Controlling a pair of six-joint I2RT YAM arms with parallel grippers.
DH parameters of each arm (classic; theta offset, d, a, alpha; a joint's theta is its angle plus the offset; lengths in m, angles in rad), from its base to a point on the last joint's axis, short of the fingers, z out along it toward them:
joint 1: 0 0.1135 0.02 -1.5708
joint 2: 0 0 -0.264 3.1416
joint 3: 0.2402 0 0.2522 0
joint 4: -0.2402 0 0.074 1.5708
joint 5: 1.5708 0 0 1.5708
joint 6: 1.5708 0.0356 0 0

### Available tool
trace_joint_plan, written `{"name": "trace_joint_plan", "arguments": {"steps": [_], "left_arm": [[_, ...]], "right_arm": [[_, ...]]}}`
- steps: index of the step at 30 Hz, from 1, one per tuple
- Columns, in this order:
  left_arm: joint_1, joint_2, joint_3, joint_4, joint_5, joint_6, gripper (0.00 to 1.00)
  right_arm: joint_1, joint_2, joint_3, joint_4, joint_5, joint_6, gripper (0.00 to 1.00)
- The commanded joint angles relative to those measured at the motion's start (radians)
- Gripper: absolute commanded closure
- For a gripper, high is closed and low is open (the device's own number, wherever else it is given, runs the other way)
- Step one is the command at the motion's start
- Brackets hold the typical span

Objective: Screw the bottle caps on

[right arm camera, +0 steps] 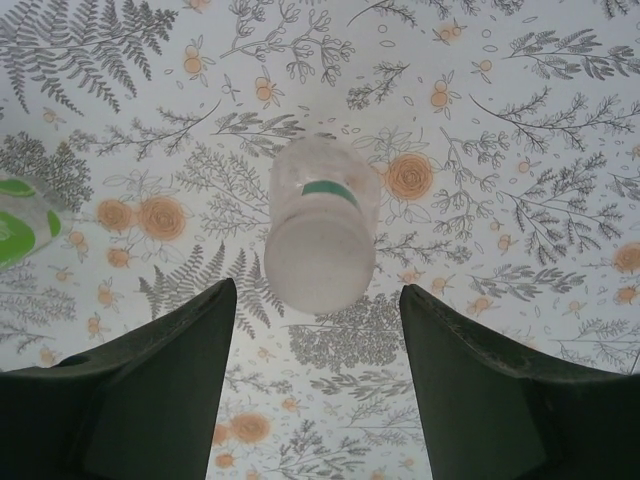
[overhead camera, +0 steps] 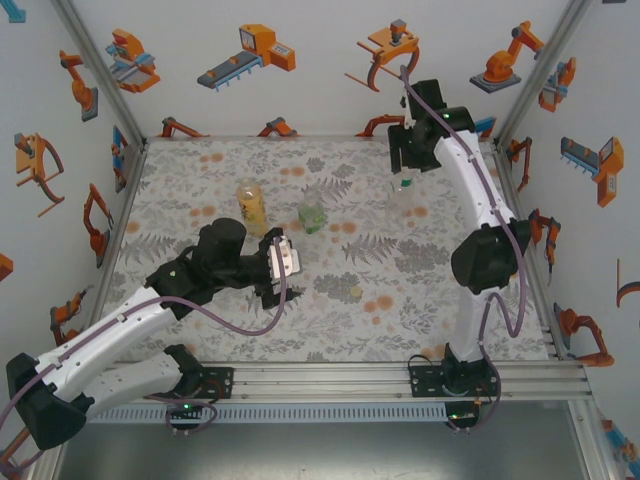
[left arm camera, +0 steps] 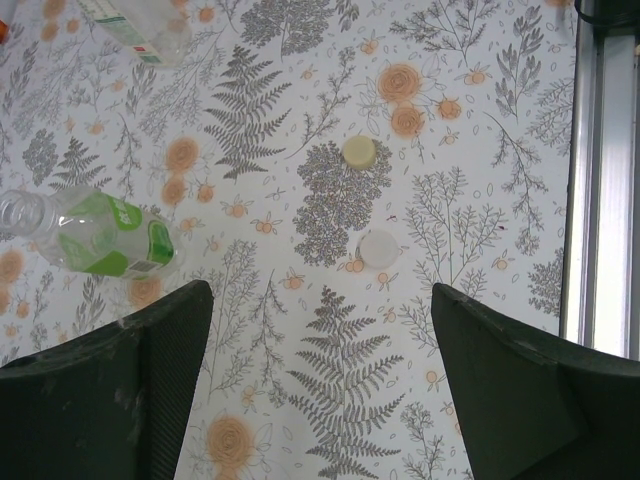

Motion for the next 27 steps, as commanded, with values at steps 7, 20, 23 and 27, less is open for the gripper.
{"name": "trace_joint_plan", "arguments": {"steps": [7, 20, 23, 27], "left_arm": [[-0.003, -0.018, 0.004, 0.007, 0.021, -0.013, 0.18], [0.003, -0.113, -0.044, 0.067, -0.069, -0.025, 0.11], [0.005, -0.131, -0.051, 0.074, -0.091, -0.026, 0.11], [0.008, -0.141, -0.055, 0.082, -0.106, -0.028, 0.11]], "right_arm": [[0.064, -0.147, -0.142, -0.021, 0.021, 0.010, 0.39], [0.165, -0.426, -0.708, 0.482, -0.265, -0.051, 0.42], [0.183, -0.489, -0.866, 0.684, -0.347, -0.045, 0.42], [0.227, -0.543, -1.047, 0.947, -0.401, -0.037, 0.41]]}}
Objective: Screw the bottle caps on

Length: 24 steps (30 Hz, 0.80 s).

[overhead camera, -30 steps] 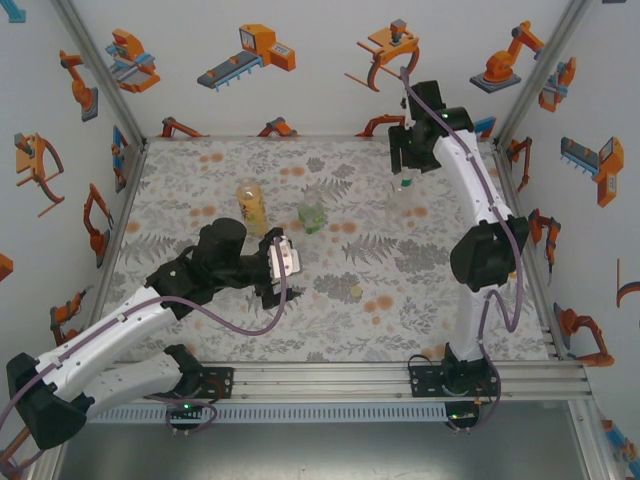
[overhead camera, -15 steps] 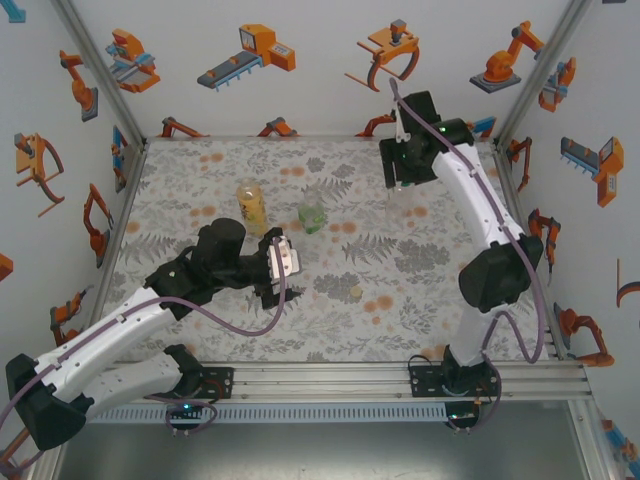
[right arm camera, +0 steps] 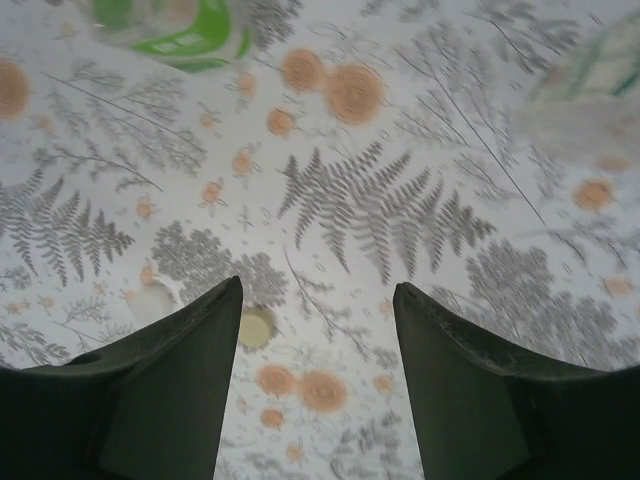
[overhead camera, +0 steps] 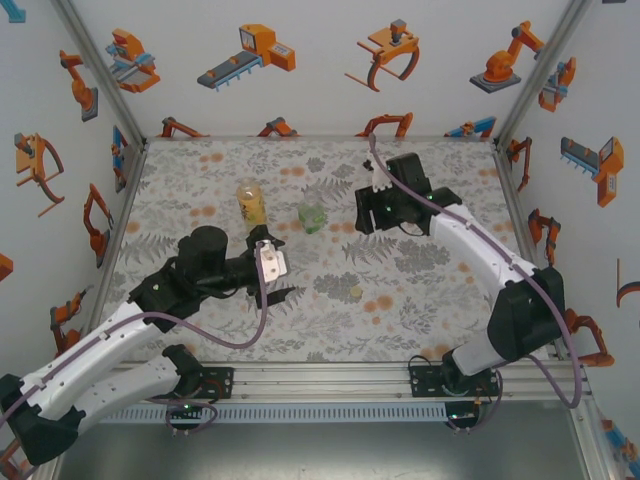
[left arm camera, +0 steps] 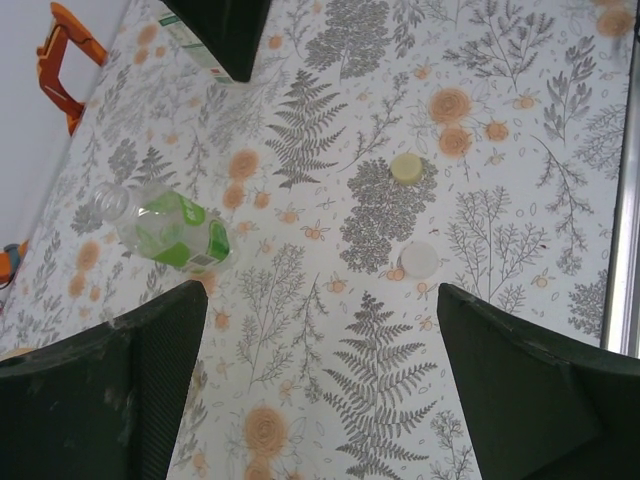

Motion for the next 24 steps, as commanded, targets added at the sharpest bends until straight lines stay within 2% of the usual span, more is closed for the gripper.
{"name": "trace_joint_plan", "arguments": {"steps": [1, 7, 15, 18, 24], "left_arm": [[0.008, -0.015, -0.010, 0.031, -0.022, -0.020, 0.11], [0.011, -0.015, -0.011, 0.034, -0.022, -0.022, 0.11], [0.013, -0.009, -0.010, 0.035, -0.015, -0.026, 0.11], [0.013, -0.007, -0.010, 0.034, -0.015, -0.026, 0.11], [0.014, -0.004, -0.012, 0.034, -0.013, -0.027, 0.11]], "right_arm": [[0.041, -0.052, -0.126, 0.358, -0.092, -0.007, 0.41], [0.120, -0.065, -0.313, 0.732, -0.040, 0.018, 0.35], [0.185, 0.068, -0.380, 1.073, 0.091, 0.064, 0.30], [0.202, 0.136, -0.362, 1.149, 0.121, 0.064, 0.25], [0.210, 0.262, -0.310, 1.268, 0.194, 0.073, 0.21]]}}
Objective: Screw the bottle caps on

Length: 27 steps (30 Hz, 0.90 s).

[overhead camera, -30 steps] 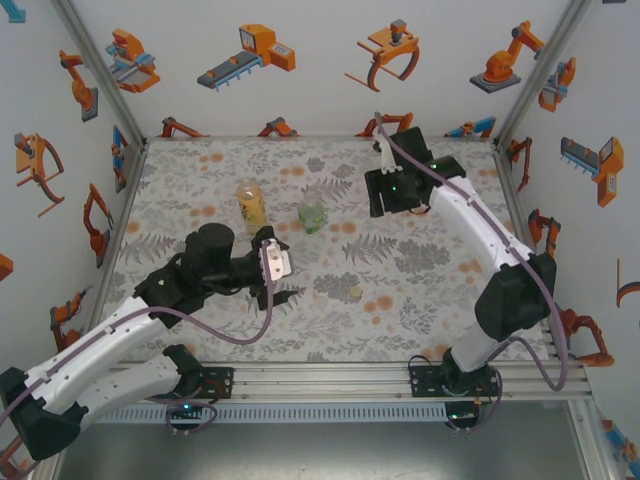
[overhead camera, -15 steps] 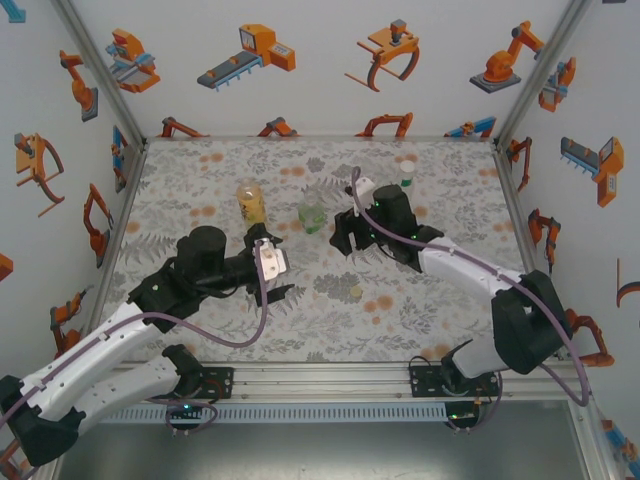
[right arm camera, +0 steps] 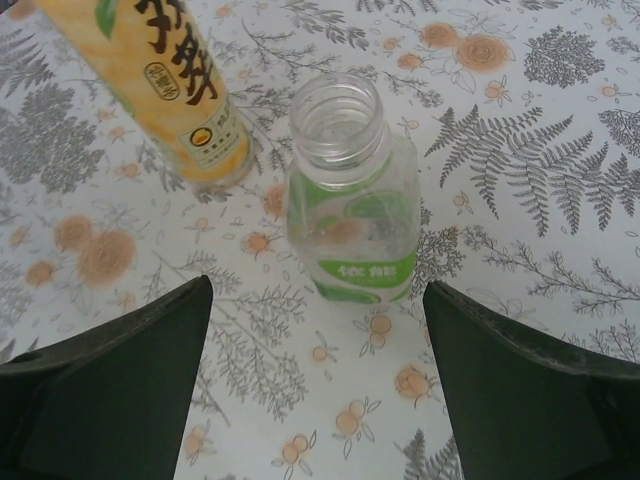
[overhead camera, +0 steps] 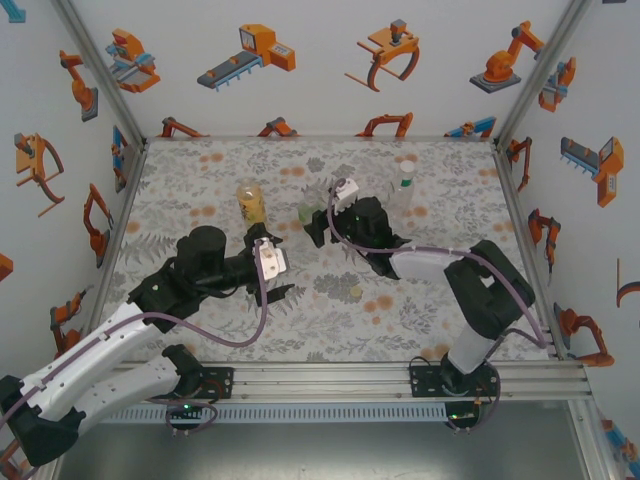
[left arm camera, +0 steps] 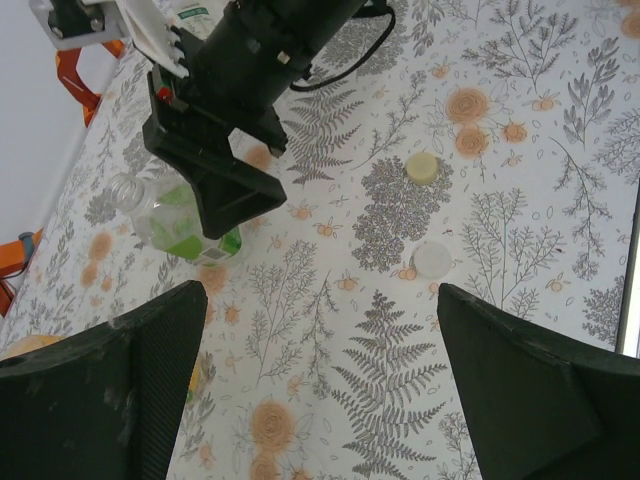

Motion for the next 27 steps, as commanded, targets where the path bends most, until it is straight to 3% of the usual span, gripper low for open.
{"name": "trace_joint_plan", "arguments": {"steps": [1, 12, 20, 27], "left_arm": [[0.007, -0.001, -0.010, 0.022, 0.006, -0.019, 0.11], [0.009, 0.012, -0.008, 0.020, 0.010, -0.020, 0.11], [0.010, 0.017, -0.007, 0.021, 0.010, -0.020, 0.11], [0.011, 0.020, -0.007, 0.034, 0.018, -0.038, 0.11]], "right_arm": [[0.003, 0.057, 0.049, 0.173, 0.071, 0.017, 0.20], [0.000, 0.289, 0.210, 0.261, 0.043, 0.013, 0.21], [-0.001, 0.344, 0.238, 0.261, 0.009, 0.025, 0.40], [-0.003, 0.248, 0.160, 0.245, -0.009, 0.006, 0.51]]}}
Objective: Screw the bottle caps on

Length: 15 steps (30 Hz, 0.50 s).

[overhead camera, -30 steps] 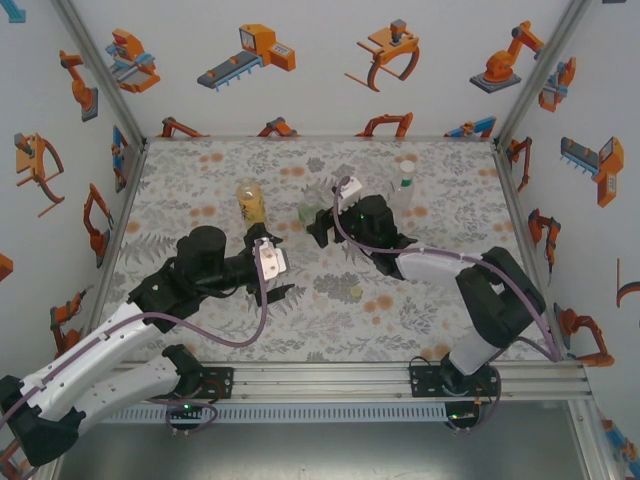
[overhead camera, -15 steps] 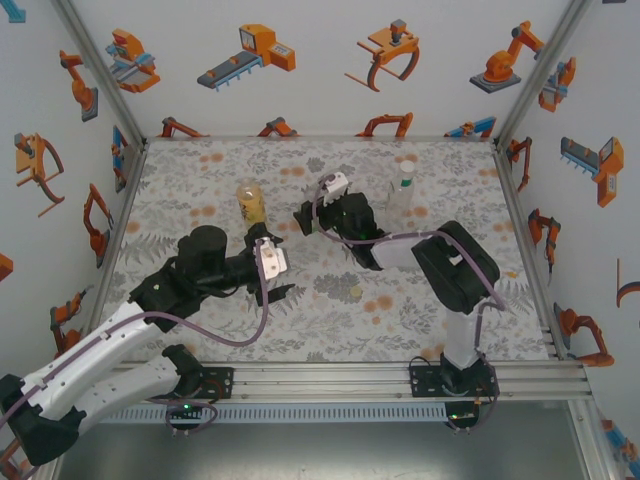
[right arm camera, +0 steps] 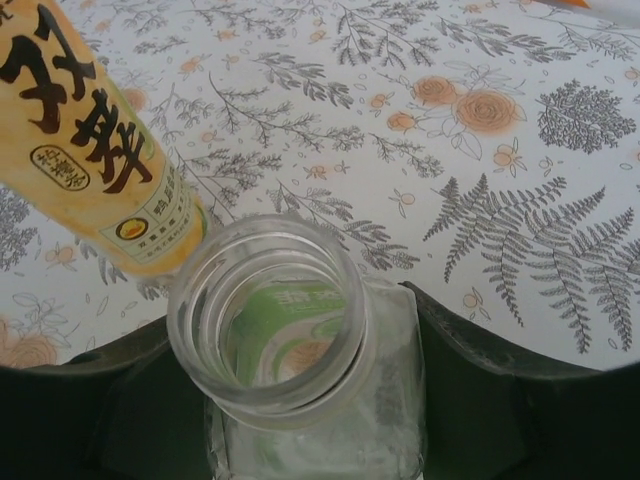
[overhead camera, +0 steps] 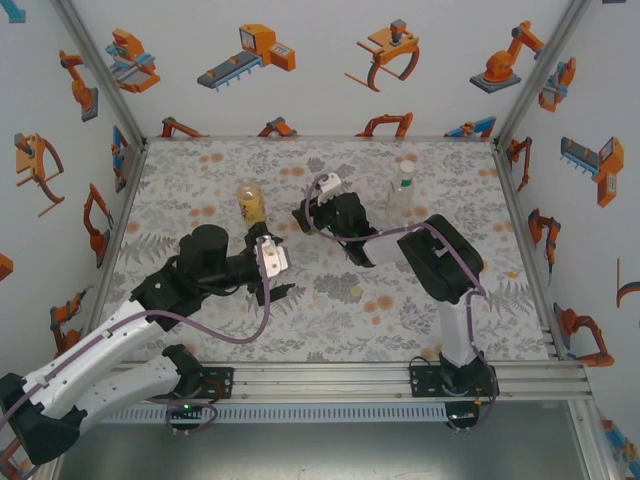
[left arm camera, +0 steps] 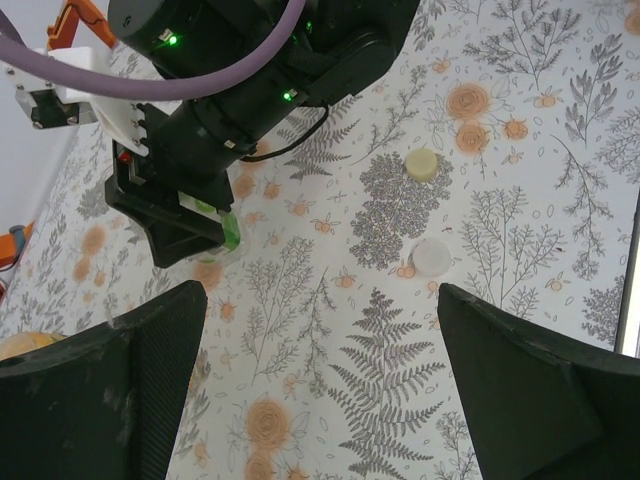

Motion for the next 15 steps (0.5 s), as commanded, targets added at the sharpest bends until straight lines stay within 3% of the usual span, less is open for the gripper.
{"name": "trace_joint_plan", "arguments": {"steps": [1, 10, 15], "left_arm": [[0.005, 0.004, -0.007, 0.033, 0.020, -0.029, 0.11], [0.012, 0.011, -0.015, 0.100, 0.060, -0.088, 0.11], [0.015, 0.012, -0.024, 0.190, 0.122, -0.145, 0.11]], "right_arm": [[-0.003, -0.103, -0.048, 0.021, -0.028, -0.011, 0.52], [-0.012, -0.450, -0.162, -0.214, -0.177, -0.060, 0.55], [-0.012, -0.668, -0.127, -0.517, -0.303, -0.109, 0.57]]}}
